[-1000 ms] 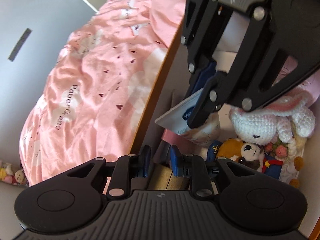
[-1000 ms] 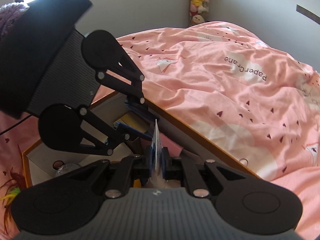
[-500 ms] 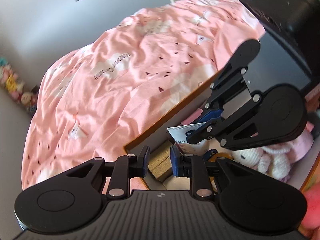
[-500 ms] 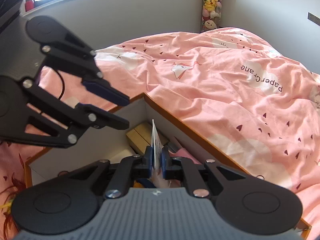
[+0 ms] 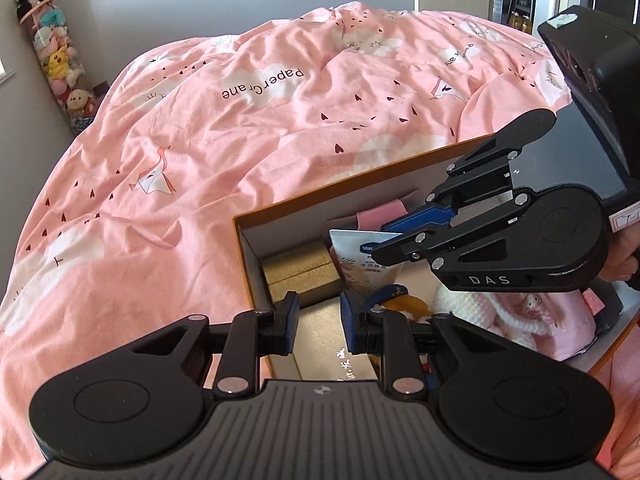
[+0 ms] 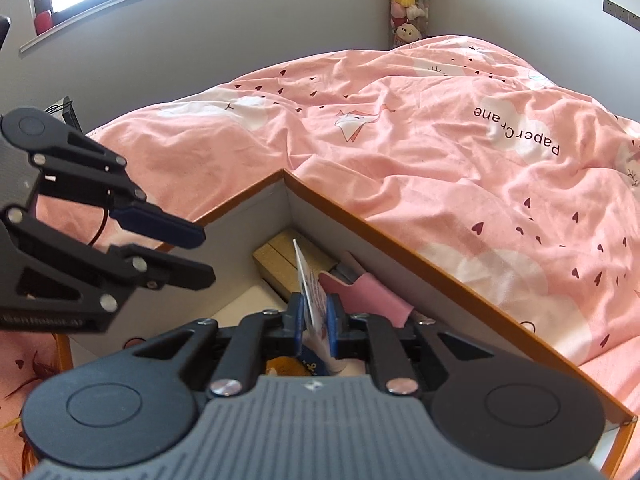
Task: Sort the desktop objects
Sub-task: 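Release the pink brush into the box with the left tool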
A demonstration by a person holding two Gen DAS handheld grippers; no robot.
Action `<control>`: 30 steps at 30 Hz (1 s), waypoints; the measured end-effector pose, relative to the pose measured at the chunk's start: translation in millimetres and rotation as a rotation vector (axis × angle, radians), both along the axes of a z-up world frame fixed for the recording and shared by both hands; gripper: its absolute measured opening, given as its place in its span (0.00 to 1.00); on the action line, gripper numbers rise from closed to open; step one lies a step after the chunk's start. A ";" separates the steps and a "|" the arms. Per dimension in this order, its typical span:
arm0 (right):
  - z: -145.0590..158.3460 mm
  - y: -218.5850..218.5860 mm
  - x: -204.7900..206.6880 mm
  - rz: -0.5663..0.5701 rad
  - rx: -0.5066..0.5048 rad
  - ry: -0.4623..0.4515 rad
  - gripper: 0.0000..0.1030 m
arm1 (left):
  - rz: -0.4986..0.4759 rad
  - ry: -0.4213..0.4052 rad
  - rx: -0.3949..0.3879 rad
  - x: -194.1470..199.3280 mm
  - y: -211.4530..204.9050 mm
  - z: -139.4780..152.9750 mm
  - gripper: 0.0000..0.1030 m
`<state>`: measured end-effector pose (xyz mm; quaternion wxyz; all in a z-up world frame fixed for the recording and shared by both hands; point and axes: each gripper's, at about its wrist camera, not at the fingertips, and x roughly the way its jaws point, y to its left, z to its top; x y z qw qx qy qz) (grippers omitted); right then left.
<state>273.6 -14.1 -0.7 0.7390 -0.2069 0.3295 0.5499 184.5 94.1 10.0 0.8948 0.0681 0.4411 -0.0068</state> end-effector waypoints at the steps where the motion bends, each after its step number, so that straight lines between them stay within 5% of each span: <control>1: 1.8 -1.5 -1.9 -0.003 -0.002 -0.005 0.14 | 0.005 -0.002 -0.007 -2.2 -1.3 1.0 0.25; 14: 26.2 -32.5 -37.6 -0.081 0.008 -0.018 0.27 | 0.035 -0.070 -0.090 -44.3 -34.3 18.7 0.26; 18: 32.6 -42.6 -53.7 -0.109 0.005 -0.027 0.30 | 0.066 -0.071 -0.096 -60.0 -43.1 25.1 0.37; 23: 38.5 -57.2 -74.5 -0.145 0.019 -0.026 0.35 | 0.107 -0.038 -0.182 -80.1 -45.7 25.6 0.37; 30: 48.0 -91.2 -109.8 -0.199 0.083 -0.028 0.39 | 0.182 -0.075 -0.157 -112.6 -42.7 29.2 0.37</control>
